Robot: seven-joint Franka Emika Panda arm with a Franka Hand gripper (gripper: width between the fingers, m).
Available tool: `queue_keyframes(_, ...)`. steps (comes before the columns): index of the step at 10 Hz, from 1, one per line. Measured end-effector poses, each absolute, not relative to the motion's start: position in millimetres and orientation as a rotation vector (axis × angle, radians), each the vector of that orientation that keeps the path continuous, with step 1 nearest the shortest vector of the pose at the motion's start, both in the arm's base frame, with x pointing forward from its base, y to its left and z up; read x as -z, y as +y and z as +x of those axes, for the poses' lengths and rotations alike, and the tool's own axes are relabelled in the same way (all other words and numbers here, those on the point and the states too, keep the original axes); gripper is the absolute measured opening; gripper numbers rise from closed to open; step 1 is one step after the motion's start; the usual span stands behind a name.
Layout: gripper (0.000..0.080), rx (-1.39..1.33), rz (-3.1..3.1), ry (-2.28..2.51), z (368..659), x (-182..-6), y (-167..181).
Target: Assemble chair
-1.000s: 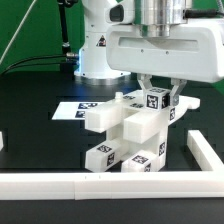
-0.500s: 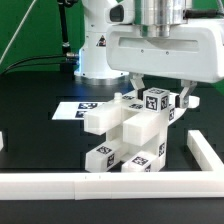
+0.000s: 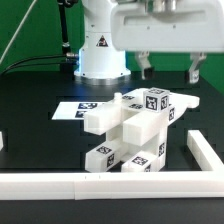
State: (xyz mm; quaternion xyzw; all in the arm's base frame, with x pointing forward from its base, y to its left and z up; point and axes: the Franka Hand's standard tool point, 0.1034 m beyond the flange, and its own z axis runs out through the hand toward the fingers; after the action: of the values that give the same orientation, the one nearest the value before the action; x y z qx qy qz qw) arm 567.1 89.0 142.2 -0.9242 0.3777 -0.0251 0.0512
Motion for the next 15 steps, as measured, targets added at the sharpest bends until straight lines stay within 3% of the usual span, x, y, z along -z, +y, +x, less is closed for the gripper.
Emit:
queue_keyframes(5, 0.0649, 0.075, -2.824, 1.133, 564, -137.2, 88)
queue_keyframes(9, 0.0649, 0.067, -2.826, 1.117, 494, -147.2, 126)
queue_keyframes(13, 0.0649, 0.09, -2.834, 1.118, 495, -144.0, 126)
queue_keyframes(15, 0.0649, 0.17, -2.906, 0.987, 446, -135.2, 156)
